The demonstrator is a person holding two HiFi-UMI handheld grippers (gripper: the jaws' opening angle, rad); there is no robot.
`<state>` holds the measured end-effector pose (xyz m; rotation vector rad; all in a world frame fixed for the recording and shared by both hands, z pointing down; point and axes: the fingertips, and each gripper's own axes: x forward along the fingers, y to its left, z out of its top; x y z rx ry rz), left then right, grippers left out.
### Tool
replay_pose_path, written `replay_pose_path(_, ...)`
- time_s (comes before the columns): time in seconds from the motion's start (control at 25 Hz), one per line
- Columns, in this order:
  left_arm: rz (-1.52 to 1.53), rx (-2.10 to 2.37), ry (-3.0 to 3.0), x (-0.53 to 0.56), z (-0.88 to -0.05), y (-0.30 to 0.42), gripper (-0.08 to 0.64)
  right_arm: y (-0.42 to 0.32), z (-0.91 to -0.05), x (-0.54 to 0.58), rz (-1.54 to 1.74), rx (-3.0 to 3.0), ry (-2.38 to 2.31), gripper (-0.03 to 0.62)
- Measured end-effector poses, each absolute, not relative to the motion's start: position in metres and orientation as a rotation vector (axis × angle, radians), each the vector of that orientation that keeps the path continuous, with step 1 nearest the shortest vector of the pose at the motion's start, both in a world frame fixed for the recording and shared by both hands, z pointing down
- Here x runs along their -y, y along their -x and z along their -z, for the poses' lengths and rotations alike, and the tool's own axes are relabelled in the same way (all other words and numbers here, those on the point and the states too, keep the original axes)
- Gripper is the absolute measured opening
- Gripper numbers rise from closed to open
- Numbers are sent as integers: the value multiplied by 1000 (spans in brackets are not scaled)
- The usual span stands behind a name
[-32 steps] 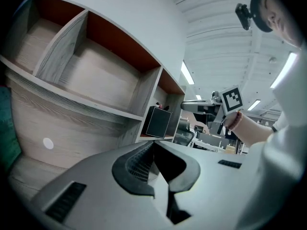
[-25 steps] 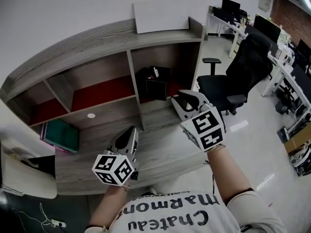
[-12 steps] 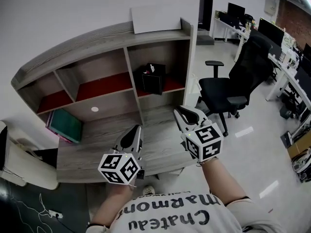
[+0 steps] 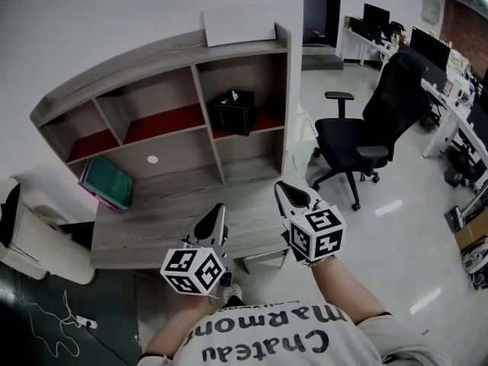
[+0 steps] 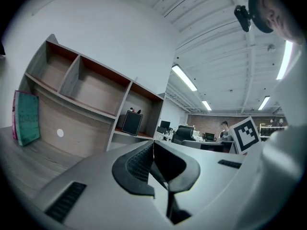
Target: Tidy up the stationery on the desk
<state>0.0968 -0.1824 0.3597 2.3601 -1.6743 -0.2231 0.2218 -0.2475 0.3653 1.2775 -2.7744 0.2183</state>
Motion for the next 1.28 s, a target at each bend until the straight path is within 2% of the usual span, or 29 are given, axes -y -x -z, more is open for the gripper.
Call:
replay_pose_path(0.64, 187, 1746, -2223, 133, -397, -105, 15, -224, -415, 200, -246, 2708, -1111, 14)
replay_pose_path(1.28, 202, 1772, -2212, 105, -397, -109, 15, -229, -418, 172, -229, 2709, -1081, 14)
